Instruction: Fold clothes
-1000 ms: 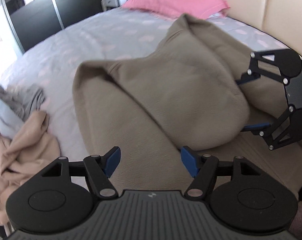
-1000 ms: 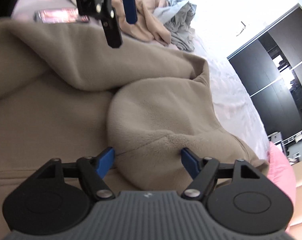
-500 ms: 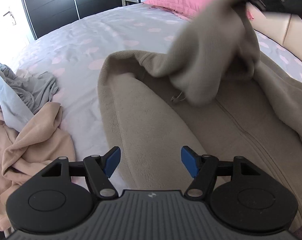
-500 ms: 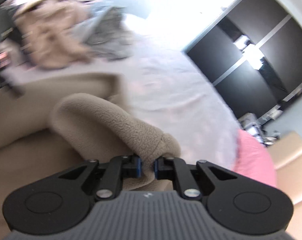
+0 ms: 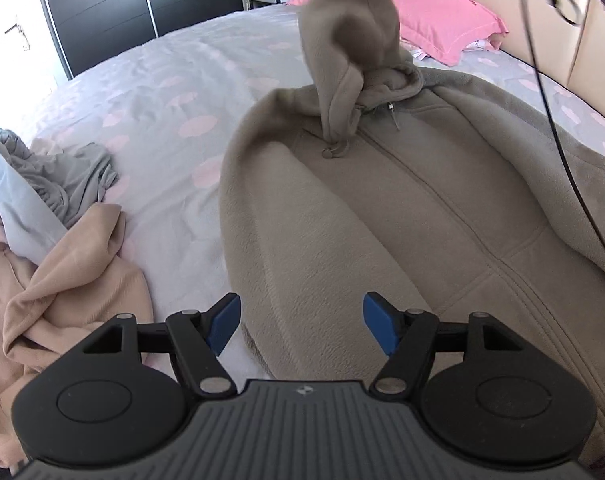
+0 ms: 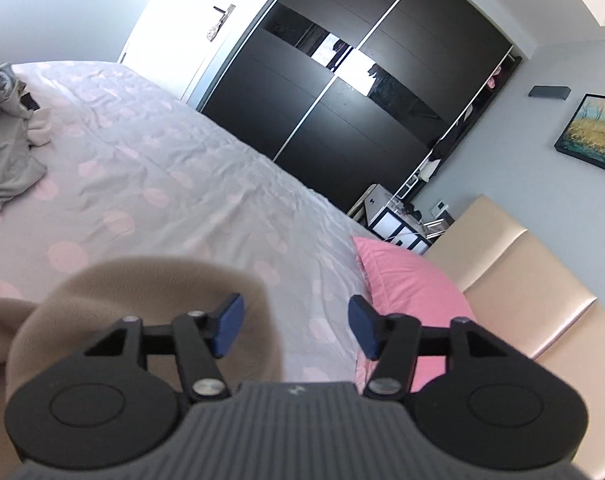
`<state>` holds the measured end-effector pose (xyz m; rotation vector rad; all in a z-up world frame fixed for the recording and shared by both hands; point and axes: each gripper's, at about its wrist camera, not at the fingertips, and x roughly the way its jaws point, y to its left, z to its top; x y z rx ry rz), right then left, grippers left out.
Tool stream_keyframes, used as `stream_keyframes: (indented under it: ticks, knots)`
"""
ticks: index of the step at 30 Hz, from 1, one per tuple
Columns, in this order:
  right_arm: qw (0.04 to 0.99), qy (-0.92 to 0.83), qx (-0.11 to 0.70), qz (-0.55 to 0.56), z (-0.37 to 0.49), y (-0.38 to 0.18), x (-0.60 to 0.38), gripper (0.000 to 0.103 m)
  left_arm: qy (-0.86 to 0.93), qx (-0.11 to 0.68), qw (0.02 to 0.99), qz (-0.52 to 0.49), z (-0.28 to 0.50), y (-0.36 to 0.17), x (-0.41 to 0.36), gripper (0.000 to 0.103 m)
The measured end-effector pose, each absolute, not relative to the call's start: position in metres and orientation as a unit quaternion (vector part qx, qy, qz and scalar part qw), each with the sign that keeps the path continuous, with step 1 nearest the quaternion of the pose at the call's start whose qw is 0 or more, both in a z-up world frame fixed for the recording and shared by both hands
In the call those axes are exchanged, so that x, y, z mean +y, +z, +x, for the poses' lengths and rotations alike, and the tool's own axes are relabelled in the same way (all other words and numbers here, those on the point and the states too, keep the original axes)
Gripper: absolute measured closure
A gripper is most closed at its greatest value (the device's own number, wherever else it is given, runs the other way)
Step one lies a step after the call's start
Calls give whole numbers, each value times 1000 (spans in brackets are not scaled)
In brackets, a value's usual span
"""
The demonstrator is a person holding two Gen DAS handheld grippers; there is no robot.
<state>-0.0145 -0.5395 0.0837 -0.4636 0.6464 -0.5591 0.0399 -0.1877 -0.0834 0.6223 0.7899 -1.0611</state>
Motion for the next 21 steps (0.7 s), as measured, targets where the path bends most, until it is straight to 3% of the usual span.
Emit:
stream_keyframes:
  ticks: [9, 19, 21]
  knots:
    - [894, -223, 378, -93, -136, 46, -529, 41, -453, 428, 745, 237, 44, -98, -162, 36]
    - [891, -213, 400, 30, -284, 13, -492, 38, -433, 496, 735, 164, 32, -106, -139, 36]
    - [887, -213, 408, 33, -304, 6, -485, 38, -429, 508, 729, 163, 26, -109, -139, 39]
